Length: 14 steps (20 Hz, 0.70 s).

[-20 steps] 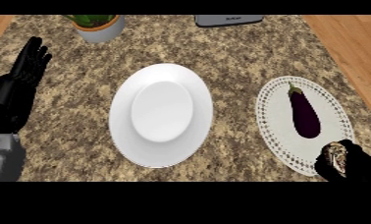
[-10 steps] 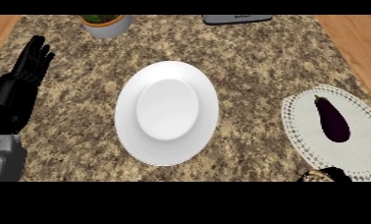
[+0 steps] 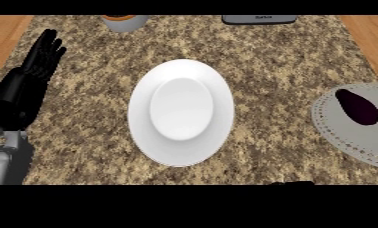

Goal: Pick the cupcake from the placemat and place it in the plate

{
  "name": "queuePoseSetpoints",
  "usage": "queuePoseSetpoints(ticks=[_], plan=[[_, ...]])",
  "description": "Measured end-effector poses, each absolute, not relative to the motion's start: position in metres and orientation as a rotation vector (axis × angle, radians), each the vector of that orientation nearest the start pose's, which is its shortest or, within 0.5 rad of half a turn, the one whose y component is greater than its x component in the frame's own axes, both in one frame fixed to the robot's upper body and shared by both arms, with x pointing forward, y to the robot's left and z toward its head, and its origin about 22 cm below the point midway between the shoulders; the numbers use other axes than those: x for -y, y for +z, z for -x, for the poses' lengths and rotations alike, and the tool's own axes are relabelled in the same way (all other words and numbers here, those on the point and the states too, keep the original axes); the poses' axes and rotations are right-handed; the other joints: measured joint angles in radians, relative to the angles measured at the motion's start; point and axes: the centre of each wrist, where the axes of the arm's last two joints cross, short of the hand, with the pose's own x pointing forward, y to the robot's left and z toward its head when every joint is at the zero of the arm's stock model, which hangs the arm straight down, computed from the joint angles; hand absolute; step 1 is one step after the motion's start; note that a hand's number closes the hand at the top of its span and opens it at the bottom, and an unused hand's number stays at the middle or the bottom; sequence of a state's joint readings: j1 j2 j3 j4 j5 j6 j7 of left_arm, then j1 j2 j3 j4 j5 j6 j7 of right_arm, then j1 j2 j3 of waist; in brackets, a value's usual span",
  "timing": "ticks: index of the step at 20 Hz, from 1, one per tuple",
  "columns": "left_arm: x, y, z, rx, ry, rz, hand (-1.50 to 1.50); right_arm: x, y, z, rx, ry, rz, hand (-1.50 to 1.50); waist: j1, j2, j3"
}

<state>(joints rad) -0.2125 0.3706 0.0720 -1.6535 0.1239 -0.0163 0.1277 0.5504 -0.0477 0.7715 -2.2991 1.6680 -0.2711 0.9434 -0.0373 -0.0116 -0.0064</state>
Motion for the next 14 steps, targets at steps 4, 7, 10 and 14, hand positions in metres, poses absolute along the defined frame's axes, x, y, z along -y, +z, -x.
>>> queuePoseSetpoints(ticks=[4, 7, 10, 14], plan=[[-0.290, 0.104, -0.289, 1.741, -0.218, -0.165, 0.00, 0.111, 0.113, -0.081, 1.302, 0.365, 1.309, 1.50, 0.019, 0.008, 0.001], [-0.283, 0.108, -0.292, 1.750, -0.234, -0.149, 0.00, 0.109, 0.115, -0.081, 1.350, 0.416, 1.334, 1.50, 0.034, 0.013, 0.002], [-0.276, 0.110, -0.295, 1.756, -0.244, -0.131, 0.00, 0.108, 0.116, -0.083, 1.374, 0.445, 1.301, 1.50, 0.051, 0.020, 0.003], [-0.276, 0.112, -0.299, 1.765, -0.251, -0.129, 0.00, 0.107, 0.115, -0.086, 1.395, 0.474, 1.225, 1.50, 0.068, 0.028, 0.003]])
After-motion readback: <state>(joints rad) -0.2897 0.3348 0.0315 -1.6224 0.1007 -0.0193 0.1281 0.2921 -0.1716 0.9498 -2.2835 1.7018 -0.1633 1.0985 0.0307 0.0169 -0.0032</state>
